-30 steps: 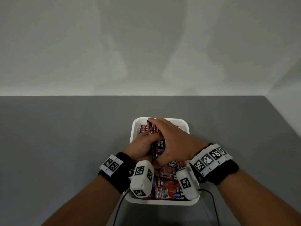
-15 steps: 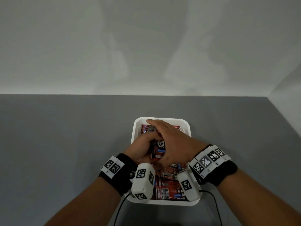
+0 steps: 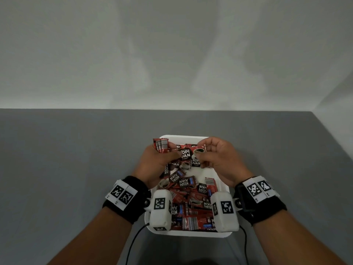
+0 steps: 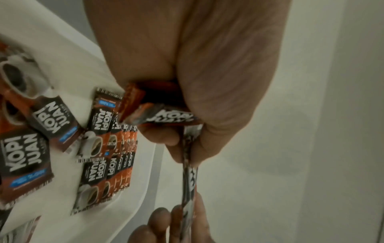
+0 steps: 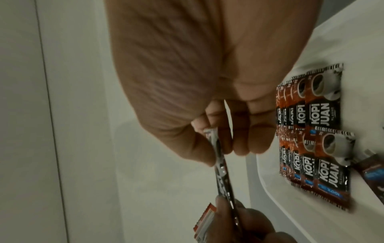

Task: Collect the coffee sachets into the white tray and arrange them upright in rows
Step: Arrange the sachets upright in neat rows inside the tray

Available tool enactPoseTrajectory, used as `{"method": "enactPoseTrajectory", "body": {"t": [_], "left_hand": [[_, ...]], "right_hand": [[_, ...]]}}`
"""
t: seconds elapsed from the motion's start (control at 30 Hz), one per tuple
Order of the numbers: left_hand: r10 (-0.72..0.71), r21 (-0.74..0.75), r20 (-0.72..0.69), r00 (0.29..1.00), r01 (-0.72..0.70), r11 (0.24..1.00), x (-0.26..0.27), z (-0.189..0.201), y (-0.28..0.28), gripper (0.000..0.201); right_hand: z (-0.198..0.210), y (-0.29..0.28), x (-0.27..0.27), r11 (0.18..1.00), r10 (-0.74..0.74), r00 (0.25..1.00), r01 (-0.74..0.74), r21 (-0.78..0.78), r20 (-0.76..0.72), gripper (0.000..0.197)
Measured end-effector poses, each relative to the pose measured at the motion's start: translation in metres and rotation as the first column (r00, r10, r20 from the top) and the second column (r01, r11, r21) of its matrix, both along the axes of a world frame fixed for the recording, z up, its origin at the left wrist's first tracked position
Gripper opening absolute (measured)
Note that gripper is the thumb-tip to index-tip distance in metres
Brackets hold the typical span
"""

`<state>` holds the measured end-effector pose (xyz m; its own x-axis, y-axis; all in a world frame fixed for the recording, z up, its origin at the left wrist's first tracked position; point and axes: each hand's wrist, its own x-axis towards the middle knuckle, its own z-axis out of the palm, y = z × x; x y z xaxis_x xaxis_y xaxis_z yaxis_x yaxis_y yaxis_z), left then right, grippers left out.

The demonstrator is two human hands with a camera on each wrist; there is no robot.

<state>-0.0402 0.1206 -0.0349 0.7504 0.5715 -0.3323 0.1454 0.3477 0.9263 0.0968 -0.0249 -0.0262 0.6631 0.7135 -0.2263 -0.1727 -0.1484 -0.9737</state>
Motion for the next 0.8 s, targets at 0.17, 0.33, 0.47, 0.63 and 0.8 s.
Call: {"method": "enactPoseTrajectory", "body": {"t": [0.17, 0.33, 0.47, 0.63, 0.8], "left_hand": [[-0.004, 0.023, 0.018, 1.0, 0.003, 1.0, -0.001, 0.004, 0.004, 0.033], [-0.045, 0.12, -0.014, 0.999, 0.046, 0.992, 0.001, 0.005, 0.004, 0.029], [-0.146, 0.113, -0.005, 0.989, 0.145, 0.983, 0.009, 0.008, -0.007, 0.009], [-0.107, -0.295, 0.041, 0.993, 0.114, 0.949, 0.004, 0.006, -0.006, 0.03], [-0.139, -0.185, 0.074, 0.988, 0.15, 0.971, -0.001, 0.002, -0.01, 0.027]], "right_hand": [[0.005, -0.002, -0.002, 1.0, -0.009, 1.0, 0.009, 0.006, -0.029, 0.022], [0.009, -0.005, -0.003, 0.955, 0.219, 0.859, -0.092, -0.282, 0.462, 0.036], [0.0, 0.01, -0.02, 0.825, 0.542, 0.587, -0.237, -0.513, 0.601, 0.043], [-0.002, 0.013, -0.017, 0.908, 0.304, 0.777, -0.061, -0.414, 0.552, 0.02], [0.018, 0.014, -0.022, 0.996, -0.023, 0.997, 0.028, -0.08, 0.068, 0.015]]}}
